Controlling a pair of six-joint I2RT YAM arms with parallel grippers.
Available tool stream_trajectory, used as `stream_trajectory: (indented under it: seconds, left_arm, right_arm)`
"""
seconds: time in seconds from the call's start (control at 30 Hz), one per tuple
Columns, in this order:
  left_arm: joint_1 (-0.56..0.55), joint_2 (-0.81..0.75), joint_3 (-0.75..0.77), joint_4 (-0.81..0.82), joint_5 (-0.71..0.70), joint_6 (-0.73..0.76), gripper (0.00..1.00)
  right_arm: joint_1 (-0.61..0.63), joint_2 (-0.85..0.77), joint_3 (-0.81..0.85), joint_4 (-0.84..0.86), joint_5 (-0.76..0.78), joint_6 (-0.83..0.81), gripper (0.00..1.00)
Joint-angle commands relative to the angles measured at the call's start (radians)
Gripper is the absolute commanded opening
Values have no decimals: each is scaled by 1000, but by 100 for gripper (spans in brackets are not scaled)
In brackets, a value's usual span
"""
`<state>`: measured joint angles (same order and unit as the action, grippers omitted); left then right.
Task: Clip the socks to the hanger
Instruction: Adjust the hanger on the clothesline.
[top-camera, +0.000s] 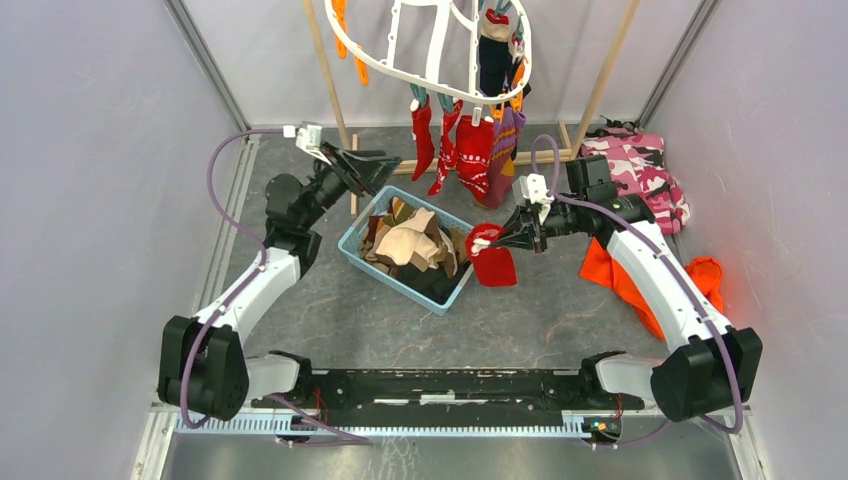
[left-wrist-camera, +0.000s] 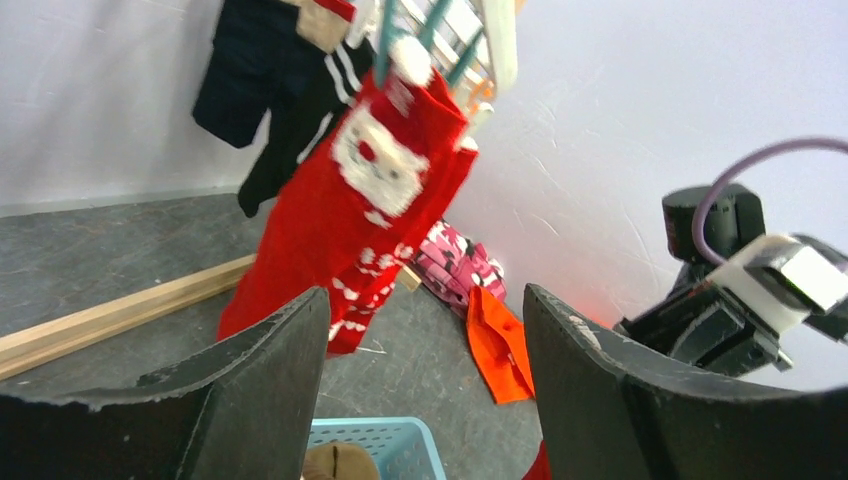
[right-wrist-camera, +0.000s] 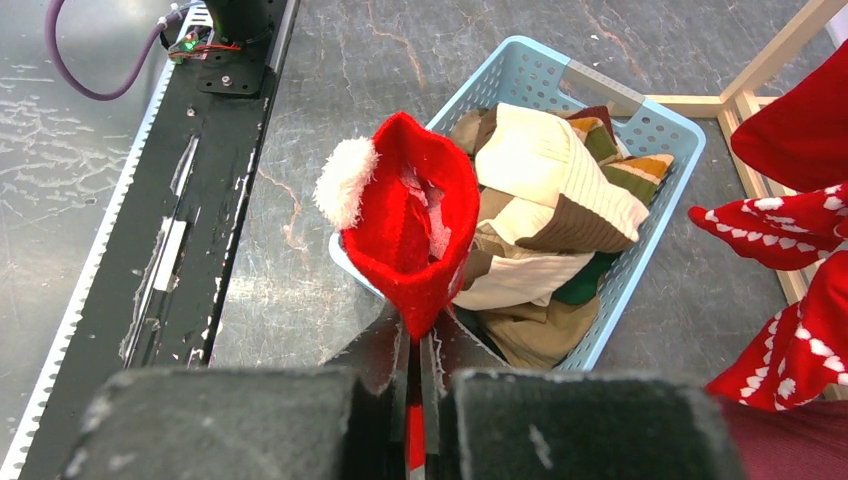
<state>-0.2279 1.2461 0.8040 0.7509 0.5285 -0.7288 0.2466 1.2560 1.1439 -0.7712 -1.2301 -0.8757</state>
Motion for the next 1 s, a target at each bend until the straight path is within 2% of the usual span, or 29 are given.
stream_trajectory:
  seconds: [0.0,0.13,0.23,0.63,0.97]
  left_arm:
    - [-108,-44,-36,29,-123,212,77]
    - [-199,-45,-52,23,-252,407,77]
    - [-215,-21,-40,4,-324,468,77]
    - [-261,136,63,47,-377,476,73]
    - [-271,233,130,45,-467,480,52]
  right_arm:
    - [-7,9,6,27,-24,15,0]
    - [-6,13,5,27,-18,17,0]
    - [-9,11,2,30,-16,18,0]
    - [-36,-10,-17,46,-14,31,0]
    - [-47,-12,-21,49,-22,35,0]
